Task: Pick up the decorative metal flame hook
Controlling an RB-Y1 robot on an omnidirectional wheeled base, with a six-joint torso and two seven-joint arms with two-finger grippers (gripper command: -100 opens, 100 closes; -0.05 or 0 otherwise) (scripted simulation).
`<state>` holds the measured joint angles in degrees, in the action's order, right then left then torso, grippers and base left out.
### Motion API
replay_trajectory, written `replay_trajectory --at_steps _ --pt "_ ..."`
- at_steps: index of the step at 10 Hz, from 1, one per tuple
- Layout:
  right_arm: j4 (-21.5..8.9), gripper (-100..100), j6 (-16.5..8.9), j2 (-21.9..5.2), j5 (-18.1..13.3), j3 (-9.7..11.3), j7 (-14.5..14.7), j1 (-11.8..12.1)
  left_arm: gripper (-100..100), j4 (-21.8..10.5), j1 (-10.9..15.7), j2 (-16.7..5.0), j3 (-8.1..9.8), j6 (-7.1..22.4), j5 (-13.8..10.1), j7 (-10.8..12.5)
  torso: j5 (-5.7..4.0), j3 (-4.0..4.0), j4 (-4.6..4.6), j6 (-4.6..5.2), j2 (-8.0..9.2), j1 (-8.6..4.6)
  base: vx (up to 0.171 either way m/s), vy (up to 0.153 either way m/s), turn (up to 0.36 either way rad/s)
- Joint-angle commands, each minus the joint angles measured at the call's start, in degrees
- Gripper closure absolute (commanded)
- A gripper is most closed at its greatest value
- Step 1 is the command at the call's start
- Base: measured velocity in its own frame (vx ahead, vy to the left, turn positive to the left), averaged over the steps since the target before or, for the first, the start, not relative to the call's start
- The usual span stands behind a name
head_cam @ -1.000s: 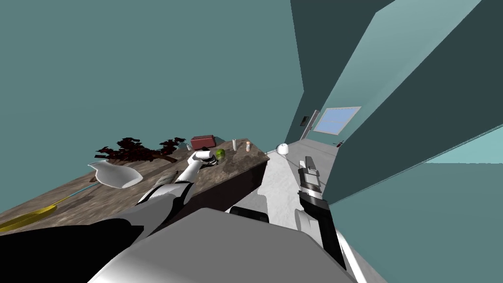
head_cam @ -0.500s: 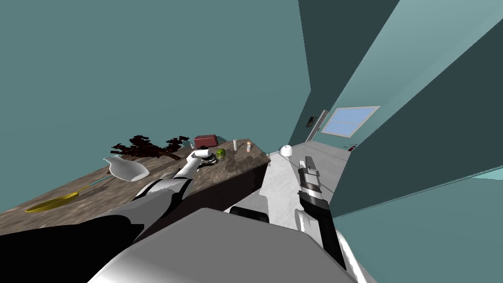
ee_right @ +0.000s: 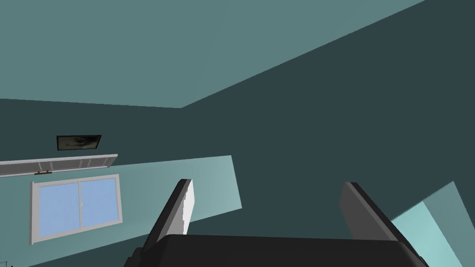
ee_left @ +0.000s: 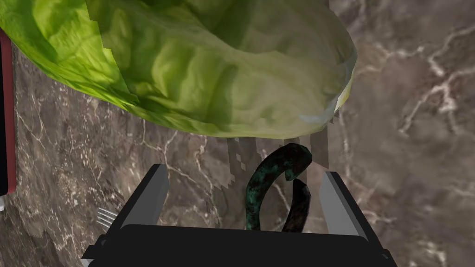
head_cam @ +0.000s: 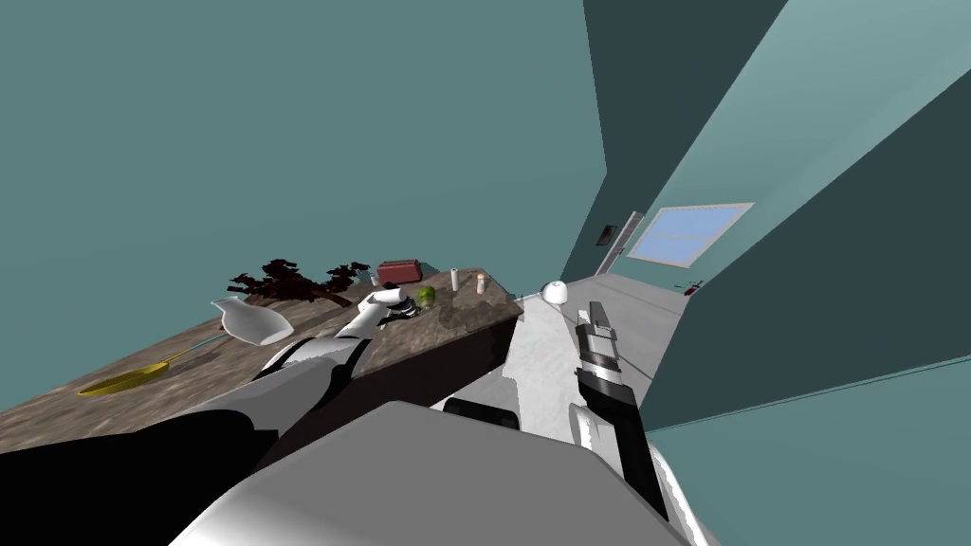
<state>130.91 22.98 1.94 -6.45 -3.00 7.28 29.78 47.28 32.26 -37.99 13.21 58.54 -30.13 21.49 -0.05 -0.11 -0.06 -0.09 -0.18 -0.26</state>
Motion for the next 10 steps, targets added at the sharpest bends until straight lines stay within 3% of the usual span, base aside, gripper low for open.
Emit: replay_trajectory --at_steps 1,2,3,4,5,6,7,8,9,10 --pt "0.00 0 0.00 0.00 0.00 0.00 0.00 0.00 -100 -2.86 0.97 -2.48 -1.75 -2.42 -2.86 -2.86 0.00 0.00 0.00 0.00 0.00 0.00 0.077 -0.131 0.229" --pt "0.00 0 0.00 0.00 0.00 0.00 0.00 0.01 -100 -4.89 0.97 -2.48 -1.75 -2.42 -4.48 -3.43 -0.04 -0.05 -0.01 -0.04 -0.09 -0.14 0.065 -0.128 0.103" --pt "0.00 0 0.00 0.00 0.00 0.00 0.00 0.00 -100 -6.62 2.62 -4.72 -3.40 -4.98 -6.27 -5.64 -0.05 -0.06 -0.02 0.01 -0.09 -0.14 0.074 -0.158 0.200" --pt "0.00 0 0.00 0.01 0.00 0.00 0.00 0.01 -100 -9.78 2.62 -4.72 -3.40 -5.11 -8.21 -6.54 -0.08 -0.07 -0.02 -0.03 -0.13 -0.25 0.060 -0.120 0.117" --pt "0.00 0 0.00 0.00 0.00 0.00 0.00 0.00 -100 -10.41 2.62 -4.72 -3.40 -5.11 -8.39 -6.54 -0.04 -0.06 -0.03 0.01 -0.10 -0.13 0.017 -0.033 -0.021" --pt "0.00 0 0.00 -0.01 0.00 0.00 0.00 -0.01 -100 -13.14 4.27 -6.96 -5.05 -7.81 -10.92 -9.45 0.01 -0.01 -0.01 0.03 0.00 0.15 0.031 -0.080 0.198" --pt "0.00 0 0.00 0.00 0.00 -0.01 0.00 0.01 -100 -15.45 4.27 -6.96 -5.05 -7.81 -12.15 -9.65 0.00 0.01 0.01 -0.06 0.00 0.06 0.037 -0.091 0.134" --pt "0.00 0 0.00 0.00 0.00 0.00 0.00 0.00 -100 -14.71 4.51 -6.59 -4.90 -7.68 -11.18 -9.29 0.00 0.00 -0.01 0.00 0.00 0.04 0.012 -0.033 0.014" --pt "0.00 0 0.00 -0.01 0.00 0.00 0.00 -0.01 100 -14.96 4.50 -6.63 -4.94 -7.87 -11.35 -9.51 0.02 0.02 0.01 0.02 0.05 0.19 0.002 -0.007 -0.002" --pt "0.00 0 0.00 -0.01 0.00 0.00 0.00 -0.01 100 -14.93 4.51 -6.62 -4.93 -7.85 -11.33 -9.49 0.05 0.04 0.02 0.02 0.08 0.29 0.008 0.005 0.004"
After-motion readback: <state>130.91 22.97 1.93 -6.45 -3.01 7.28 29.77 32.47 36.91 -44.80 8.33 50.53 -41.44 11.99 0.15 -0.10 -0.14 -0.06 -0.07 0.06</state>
